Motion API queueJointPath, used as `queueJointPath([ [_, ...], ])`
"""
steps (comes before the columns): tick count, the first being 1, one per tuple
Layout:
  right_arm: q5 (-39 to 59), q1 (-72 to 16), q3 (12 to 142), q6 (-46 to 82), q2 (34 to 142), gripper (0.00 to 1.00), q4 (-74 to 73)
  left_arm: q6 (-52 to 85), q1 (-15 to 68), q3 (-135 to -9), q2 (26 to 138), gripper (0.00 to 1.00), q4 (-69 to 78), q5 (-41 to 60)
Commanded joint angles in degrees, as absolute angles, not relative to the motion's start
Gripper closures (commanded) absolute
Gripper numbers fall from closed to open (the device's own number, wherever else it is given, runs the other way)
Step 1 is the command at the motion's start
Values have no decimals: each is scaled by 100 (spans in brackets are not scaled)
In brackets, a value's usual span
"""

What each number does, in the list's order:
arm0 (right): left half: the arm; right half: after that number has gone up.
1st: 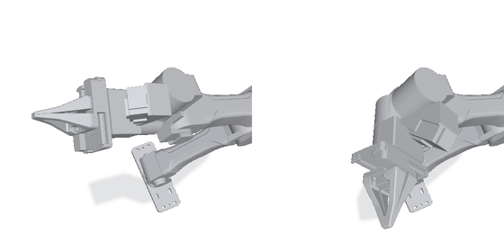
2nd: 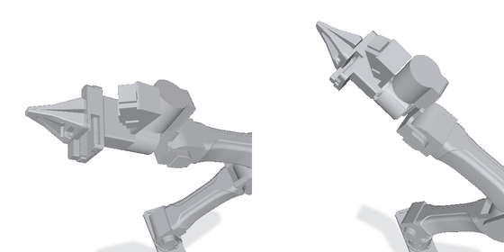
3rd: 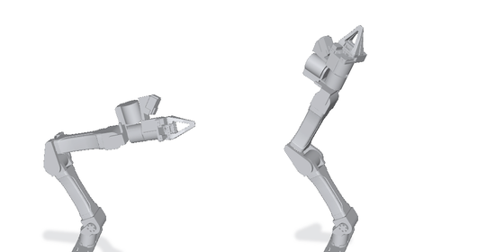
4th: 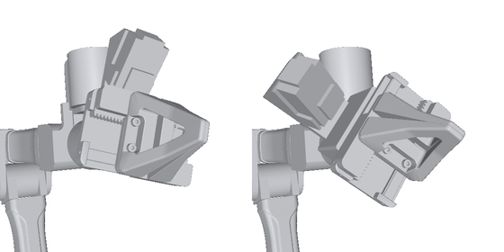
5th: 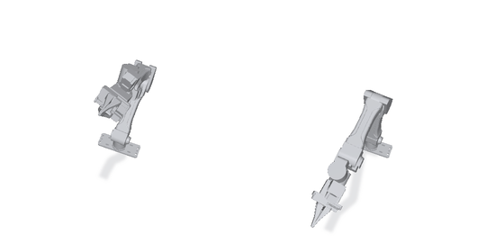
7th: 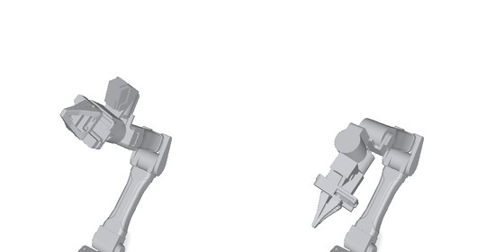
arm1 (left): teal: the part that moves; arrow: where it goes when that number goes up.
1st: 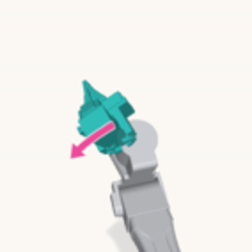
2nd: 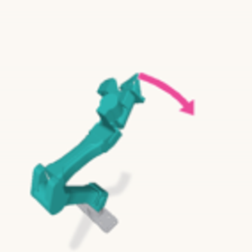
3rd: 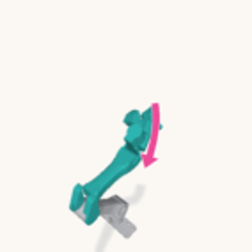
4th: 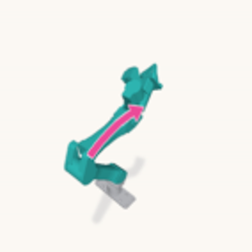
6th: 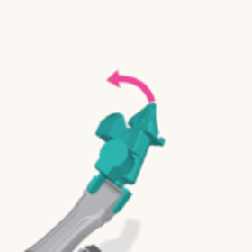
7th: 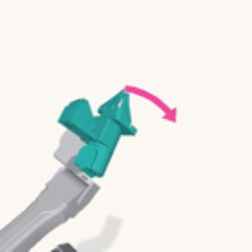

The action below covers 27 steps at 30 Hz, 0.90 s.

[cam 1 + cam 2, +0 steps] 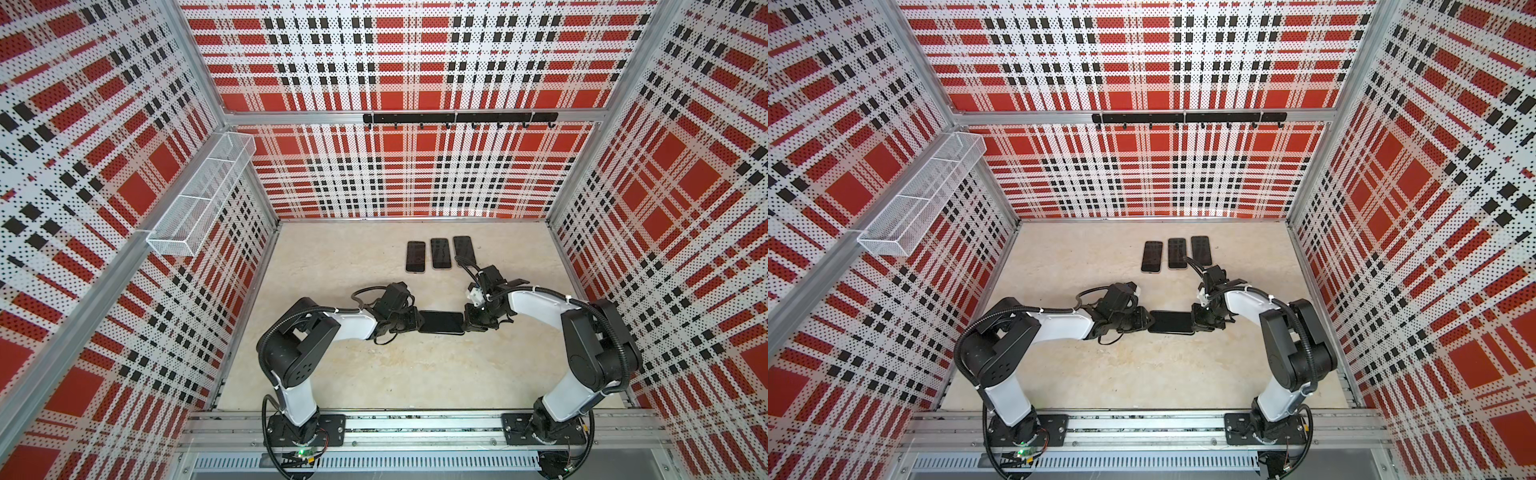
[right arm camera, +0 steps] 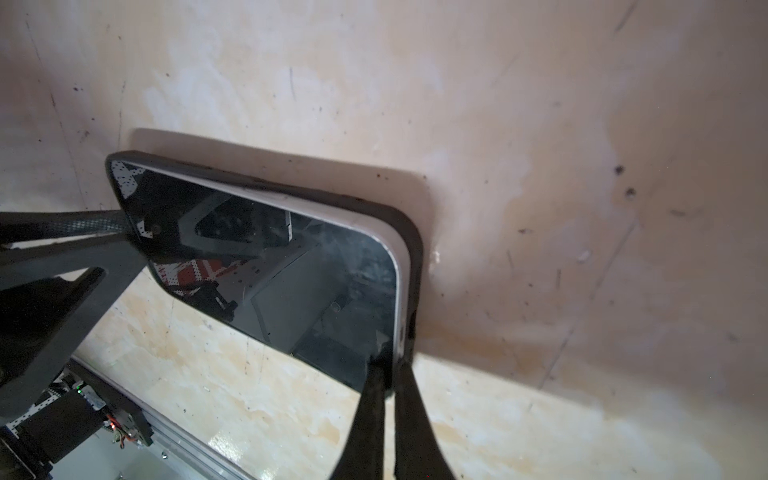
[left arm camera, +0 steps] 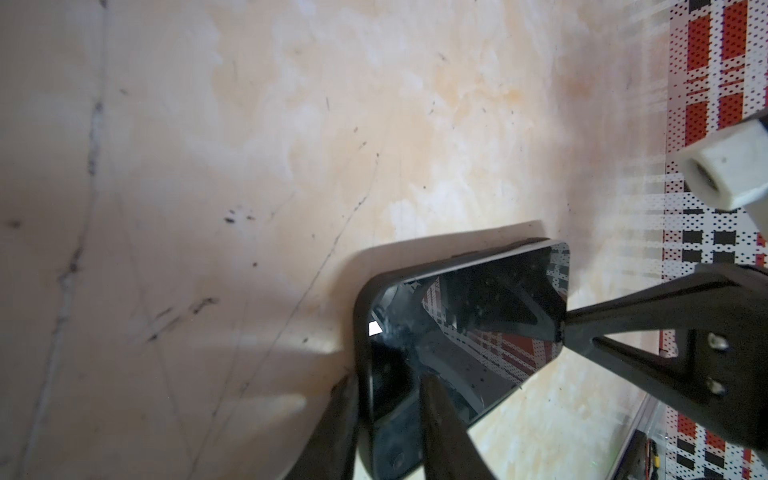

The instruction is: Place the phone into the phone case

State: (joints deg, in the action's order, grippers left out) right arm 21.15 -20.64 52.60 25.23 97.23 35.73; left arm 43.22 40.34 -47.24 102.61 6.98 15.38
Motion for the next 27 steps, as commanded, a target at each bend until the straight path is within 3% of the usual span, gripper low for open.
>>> queueJointPath([
  [1, 1755, -2731, 4478, 2622, 11053, 93, 3100, 4321, 4236, -4715, 10557, 70, 167, 1754],
  [9, 1652, -3046, 4554, 2746, 11674, 93, 2815, 4334, 4263, -4743, 10530, 71, 167, 1779],
  [19, 1156, -2300, 6062, 2150, 9748, 84, 4585, 3968, 3904, -4930, 10325, 71, -222, 1620],
  [23, 1230, -2064, 6429, 1964, 9537, 72, 4824, 3835, 3743, -5042, 10334, 71, -290, 1679],
  [27, 1374, -1947, 6651, 1825, 9677, 69, 4712, 3855, 3657, -5136, 10343, 70, -116, 1942],
])
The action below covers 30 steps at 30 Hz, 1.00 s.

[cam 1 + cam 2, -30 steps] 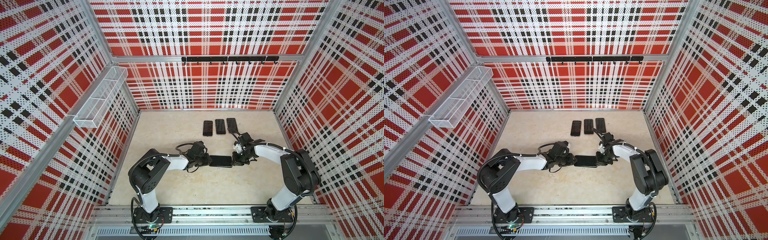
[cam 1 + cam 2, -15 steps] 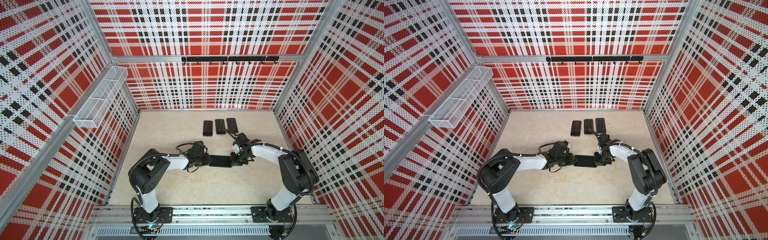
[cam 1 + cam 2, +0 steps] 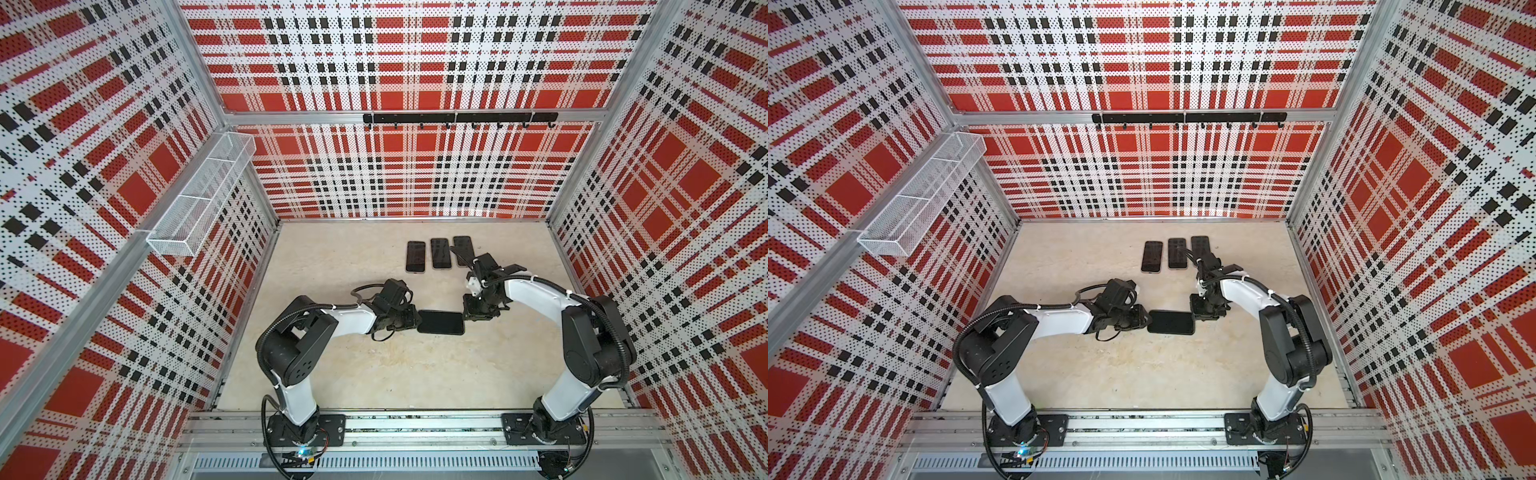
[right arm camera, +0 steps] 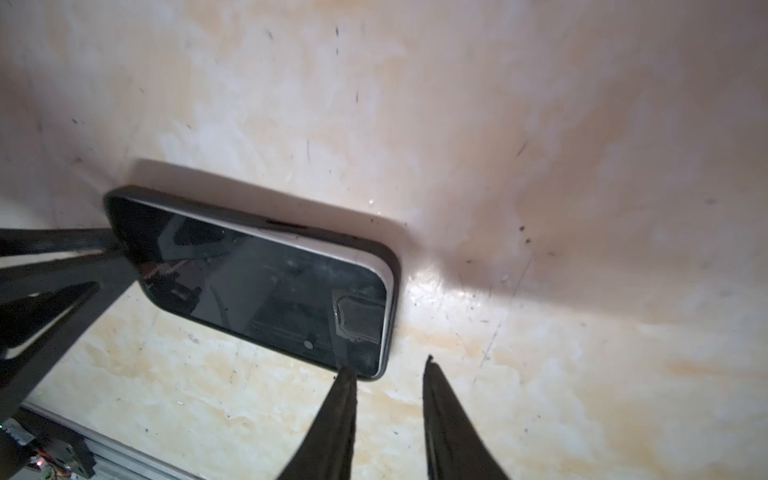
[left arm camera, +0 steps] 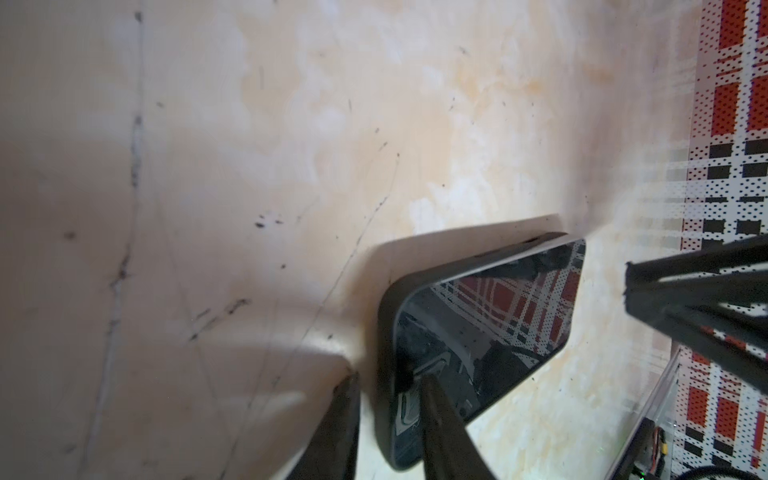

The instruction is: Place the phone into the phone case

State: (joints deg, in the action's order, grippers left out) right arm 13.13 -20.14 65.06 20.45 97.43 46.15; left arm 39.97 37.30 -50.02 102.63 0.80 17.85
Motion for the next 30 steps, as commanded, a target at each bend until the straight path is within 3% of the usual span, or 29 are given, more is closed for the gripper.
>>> queueJointPath([
  [1, 1443, -1925, 6698, 1801, 9746, 70, 4670, 3828, 3648, -5187, 10366, 70, -136, 1928],
  [12, 1759, -1894, 6900, 1496, 10361, 79, 4633, 3810, 3696, -5432, 10649, 70, -145, 1969],
  [30, 1385, -1893, 6839, 1257, 11038, 89, 4592, 3751, 3761, -5508, 10819, 71, -281, 1863],
])
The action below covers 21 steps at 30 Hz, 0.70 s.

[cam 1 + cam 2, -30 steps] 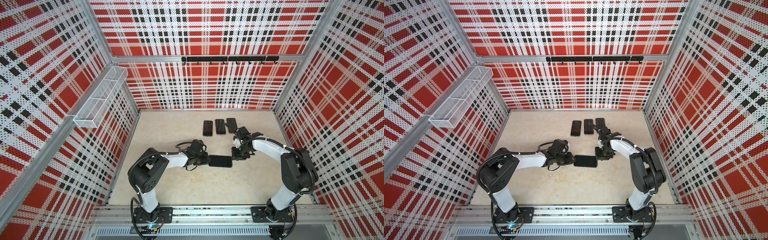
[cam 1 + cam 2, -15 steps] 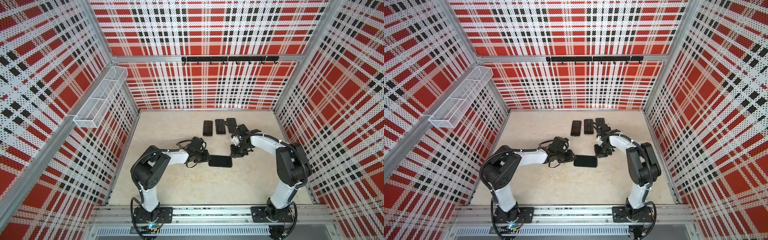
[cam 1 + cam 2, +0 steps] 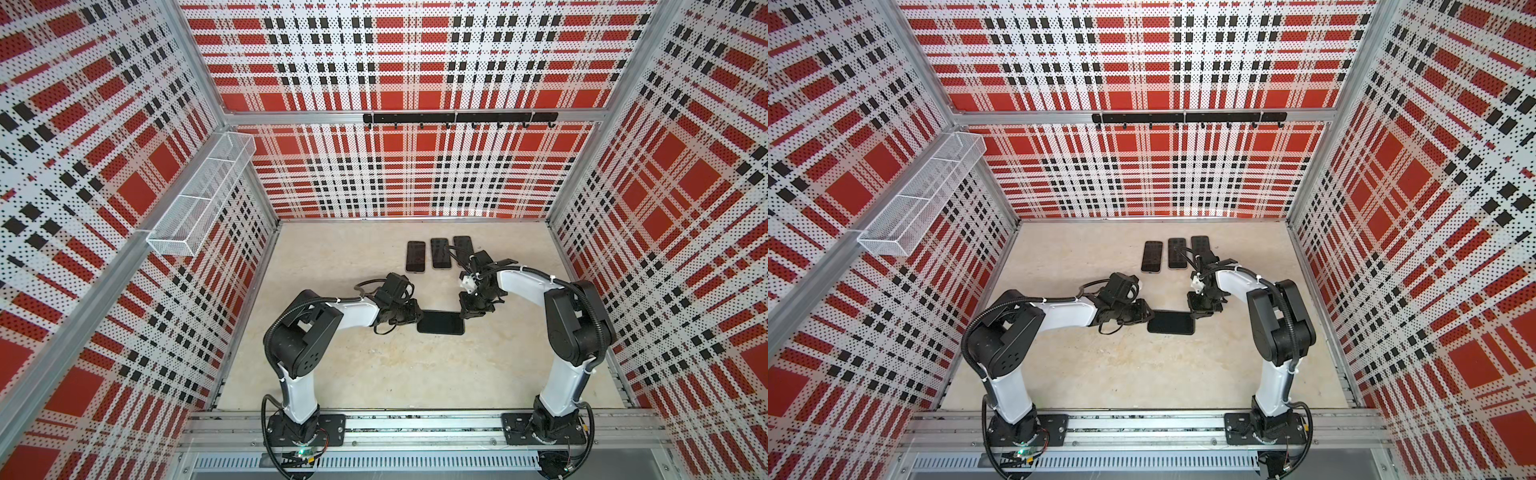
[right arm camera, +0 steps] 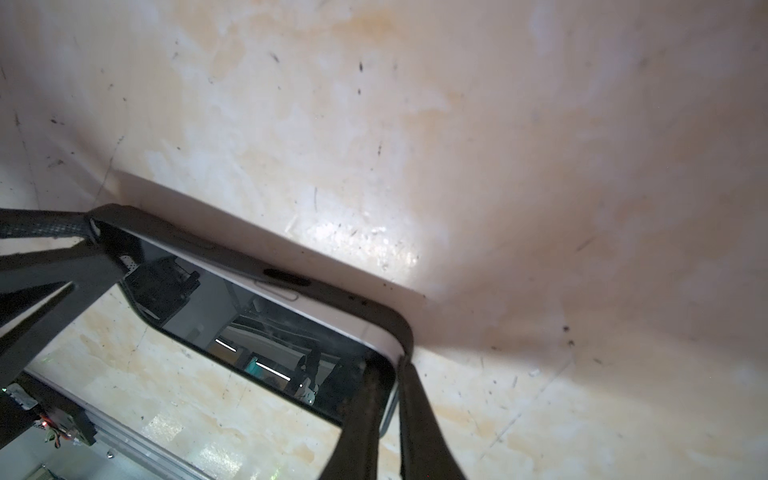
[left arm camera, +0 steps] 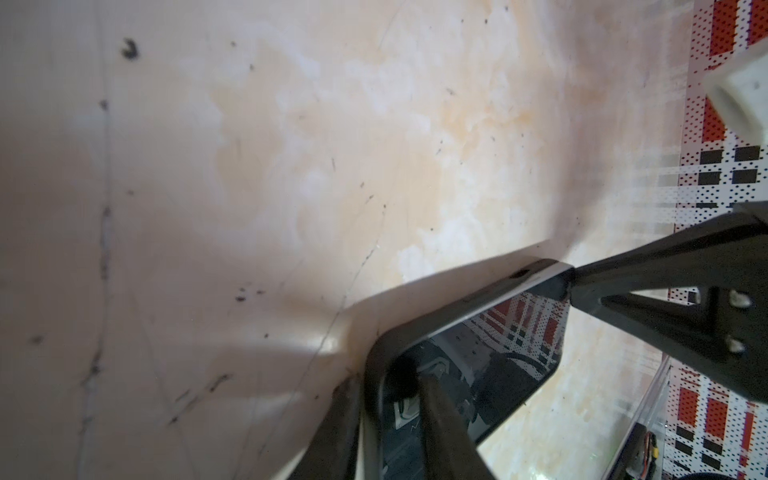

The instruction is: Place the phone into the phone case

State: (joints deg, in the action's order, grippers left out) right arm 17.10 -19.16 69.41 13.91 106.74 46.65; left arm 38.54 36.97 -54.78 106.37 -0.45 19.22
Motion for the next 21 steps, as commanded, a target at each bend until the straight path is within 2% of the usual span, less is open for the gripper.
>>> queueJointPath([
  [1, 1380, -1893, 6814, 1257, 11059, 89, 4597, 3753, 3765, -5512, 10824, 71, -281, 1857],
  [21, 1094, -2364, 6723, 1535, 11703, 91, 4482, 3665, 3983, -5638, 10938, 71, -545, 1469],
])
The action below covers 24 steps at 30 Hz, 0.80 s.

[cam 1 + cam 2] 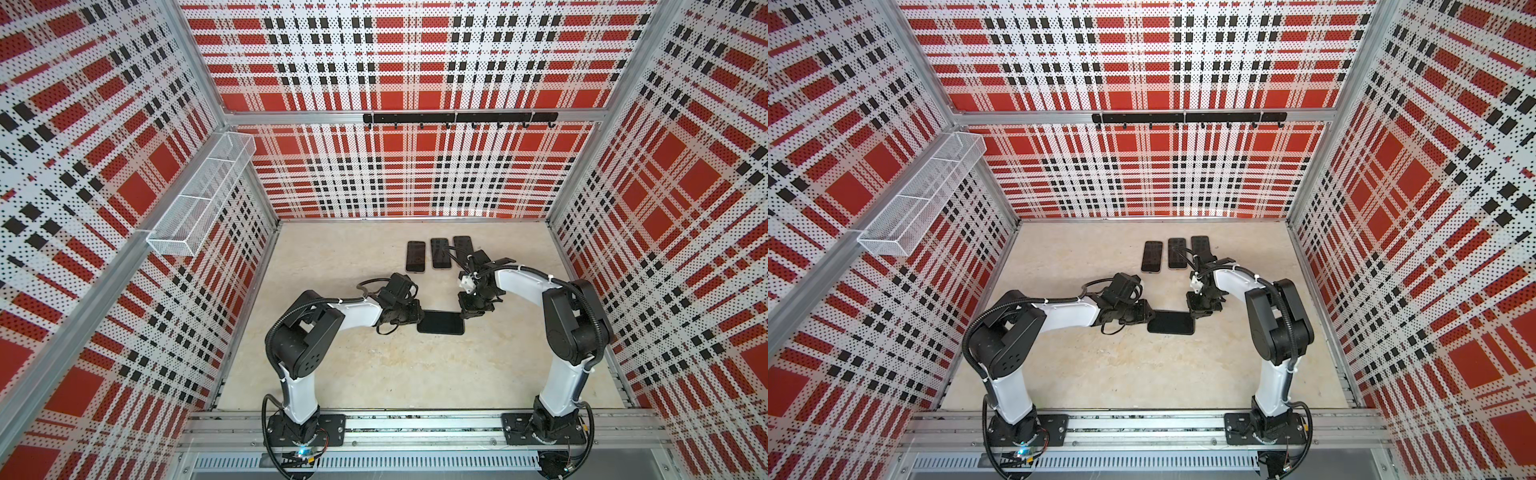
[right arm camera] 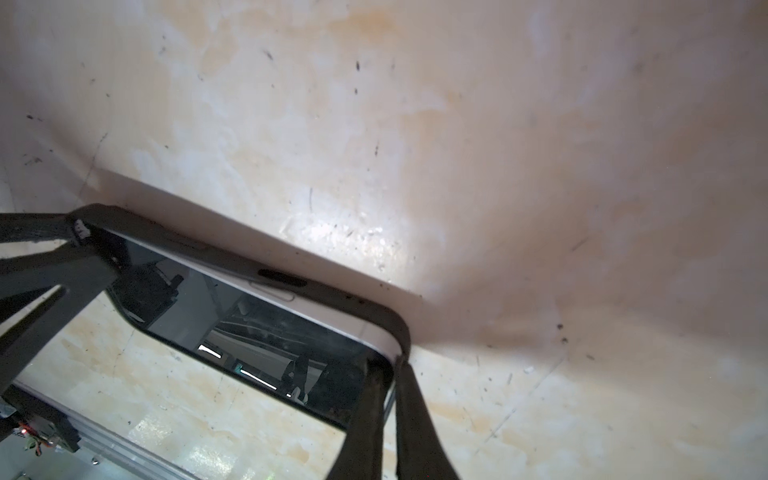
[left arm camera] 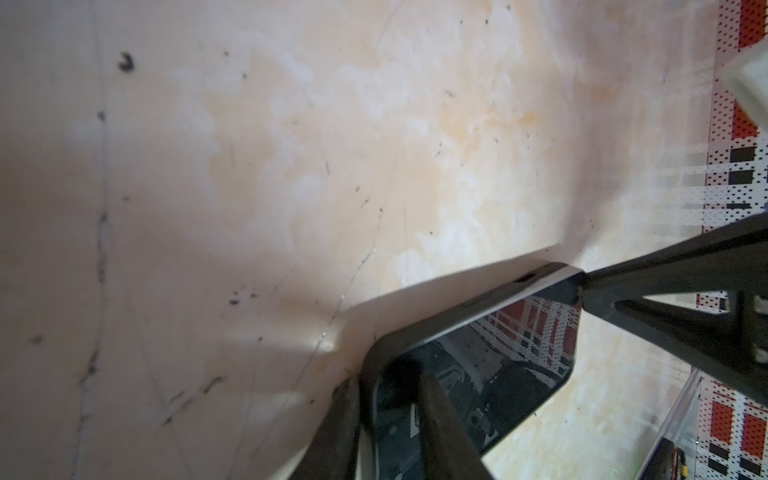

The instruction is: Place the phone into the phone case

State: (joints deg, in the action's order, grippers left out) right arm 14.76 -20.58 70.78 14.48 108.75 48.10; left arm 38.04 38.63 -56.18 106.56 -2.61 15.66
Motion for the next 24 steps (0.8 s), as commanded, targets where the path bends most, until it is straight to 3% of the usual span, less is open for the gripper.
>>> queueJointPath([
  [1, 1097, -2424, 6736, 1560, 11772, 91, 4491, 3665, 3986, -5648, 10942, 71, -545, 1463],
  [16, 1405, -2805, 6402, 2013, 12353, 92, 3859, 3604, 3991, -5724, 11068, 72, -562, 1483],
  [24, 872, -2358, 7168, 1810, 10451, 90, 4983, 3474, 3819, -5768, 10803, 73, -730, 1400],
])
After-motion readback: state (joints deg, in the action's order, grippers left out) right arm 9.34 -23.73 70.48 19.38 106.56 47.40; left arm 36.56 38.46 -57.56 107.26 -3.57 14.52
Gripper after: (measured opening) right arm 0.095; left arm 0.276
